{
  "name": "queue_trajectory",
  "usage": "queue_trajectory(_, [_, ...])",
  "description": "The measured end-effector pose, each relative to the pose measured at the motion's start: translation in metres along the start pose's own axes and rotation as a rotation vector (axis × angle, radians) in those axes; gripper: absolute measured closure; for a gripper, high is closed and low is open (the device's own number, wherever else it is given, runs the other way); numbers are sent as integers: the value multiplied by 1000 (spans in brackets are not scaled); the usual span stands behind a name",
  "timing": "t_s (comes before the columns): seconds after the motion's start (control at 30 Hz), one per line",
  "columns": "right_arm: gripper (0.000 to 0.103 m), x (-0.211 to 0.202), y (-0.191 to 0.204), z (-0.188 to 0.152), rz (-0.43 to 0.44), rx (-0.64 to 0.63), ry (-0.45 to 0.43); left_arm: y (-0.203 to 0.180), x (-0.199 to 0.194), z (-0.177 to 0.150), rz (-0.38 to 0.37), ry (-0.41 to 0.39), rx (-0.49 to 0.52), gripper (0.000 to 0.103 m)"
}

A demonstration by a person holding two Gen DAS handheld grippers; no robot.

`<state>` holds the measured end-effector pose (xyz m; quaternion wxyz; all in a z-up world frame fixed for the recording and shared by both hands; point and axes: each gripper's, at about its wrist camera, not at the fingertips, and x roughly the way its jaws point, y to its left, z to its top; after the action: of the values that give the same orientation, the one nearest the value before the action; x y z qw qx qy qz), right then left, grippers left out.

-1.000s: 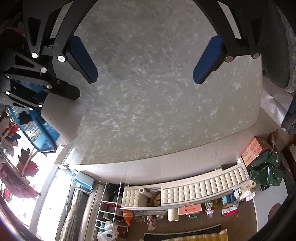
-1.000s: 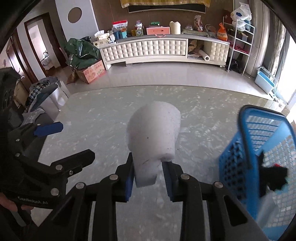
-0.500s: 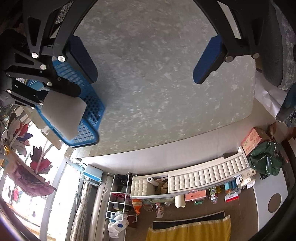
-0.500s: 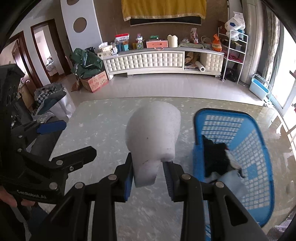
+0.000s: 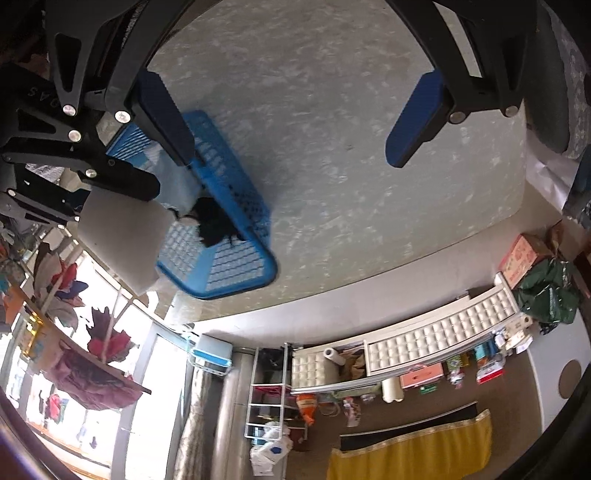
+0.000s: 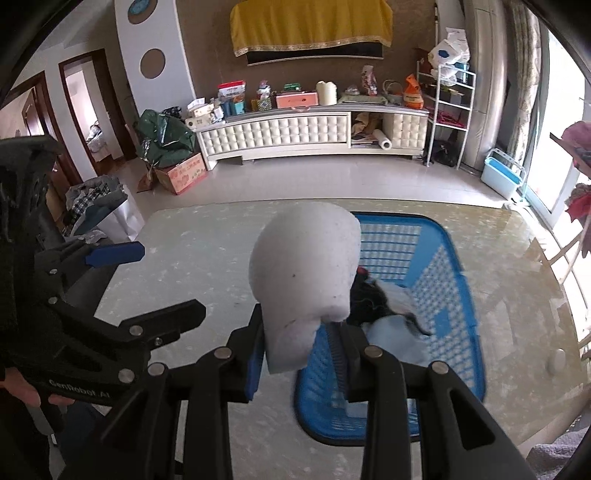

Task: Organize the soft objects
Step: 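Carry the foam block over the blue basket with the right gripper, then lower the foam block into the basket and open the right gripper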

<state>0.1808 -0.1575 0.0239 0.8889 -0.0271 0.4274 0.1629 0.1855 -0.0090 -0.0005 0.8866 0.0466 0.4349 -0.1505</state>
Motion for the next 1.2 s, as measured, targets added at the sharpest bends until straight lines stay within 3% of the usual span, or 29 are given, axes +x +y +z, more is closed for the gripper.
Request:
queue_trajectory(0.43, [72,11,-44,-12,-53,61,31,-50,34,19,-47,35,87,0])
queue_trajectory(0.7, [69,43,-58,-12,-70,60,106,-54,59,30,-47,54,98,0])
queue_trajectory(0.97, [69,78,-48,-12,-65,31,183,-50,82,30,-41,89,115,0])
queue_trajectory(1.13, [52,89,-48,-12,-83,23,207,-42,91,31,-44,102,104,0])
queue_trajectory(1.2, [38,88,-48,-13,-89,26,213,-39,94,31,-42,107,100,0])
